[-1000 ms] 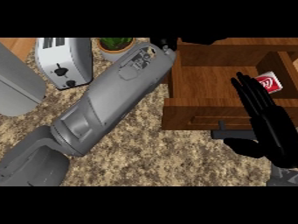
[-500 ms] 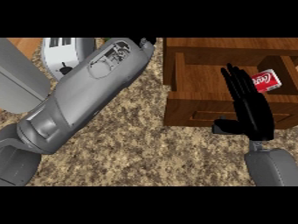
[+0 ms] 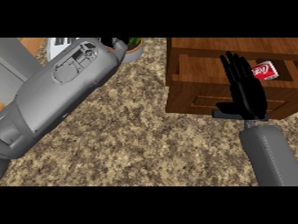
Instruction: Pick up the can, place it into the drawer and close the drawer
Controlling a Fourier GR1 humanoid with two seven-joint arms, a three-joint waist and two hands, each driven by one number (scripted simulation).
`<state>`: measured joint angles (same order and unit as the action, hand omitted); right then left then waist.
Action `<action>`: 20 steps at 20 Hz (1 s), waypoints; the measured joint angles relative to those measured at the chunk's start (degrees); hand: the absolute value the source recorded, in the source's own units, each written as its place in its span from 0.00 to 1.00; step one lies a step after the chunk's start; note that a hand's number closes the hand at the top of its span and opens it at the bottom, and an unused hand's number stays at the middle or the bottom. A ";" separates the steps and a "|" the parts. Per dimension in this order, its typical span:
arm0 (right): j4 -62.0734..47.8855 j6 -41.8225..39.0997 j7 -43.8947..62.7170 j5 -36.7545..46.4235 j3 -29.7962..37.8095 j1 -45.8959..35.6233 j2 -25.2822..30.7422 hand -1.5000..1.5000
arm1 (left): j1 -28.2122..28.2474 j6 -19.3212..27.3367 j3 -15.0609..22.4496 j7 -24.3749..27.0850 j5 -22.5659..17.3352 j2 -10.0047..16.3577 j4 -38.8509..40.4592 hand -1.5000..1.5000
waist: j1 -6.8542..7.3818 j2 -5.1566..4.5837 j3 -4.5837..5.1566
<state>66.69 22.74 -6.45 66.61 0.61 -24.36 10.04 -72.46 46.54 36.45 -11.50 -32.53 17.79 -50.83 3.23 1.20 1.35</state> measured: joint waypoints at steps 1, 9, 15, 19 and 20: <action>-1.68 1.08 -0.20 0.55 0.28 -1.08 -0.03 0.00 | 0.21 -0.40 -0.26 -0.32 0.09 0.84 -0.48 0.00 | -0.08 -0.05 0.03; -15.66 9.20 -0.50 2.49 4.55 -10.39 0.05 0.00 | 5.47 -0.47 -0.15 -3.47 1.03 5.07 -8.38 0.00 | 0.52 -0.43 -0.24; -28.12 13.97 -0.10 3.09 8.04 -19.08 0.61 0.00 | 9.01 -1.43 -0.47 -4.58 1.86 7.97 -12.86 0.00 | 0.95 -1.34 -0.81; -35.52 17.18 0.19 3.20 9.84 -24.41 0.52 0.00 | 12.87 -0.78 -0.12 -4.26 2.93 8.49 -16.46 0.00 | 1.14 -1.75 -1.14; -36.94 17.94 0.11 3.19 10.16 -25.20 0.58 0.00 | 13.95 -1.08 -0.38 -4.11 2.91 9.03 -17.41 0.00 | 1.13 -1.74 -1.19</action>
<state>29.74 40.67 -6.34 69.79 10.76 -49.56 10.62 -58.51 45.46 36.07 -15.61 -29.62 26.82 -68.25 4.36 -0.54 0.17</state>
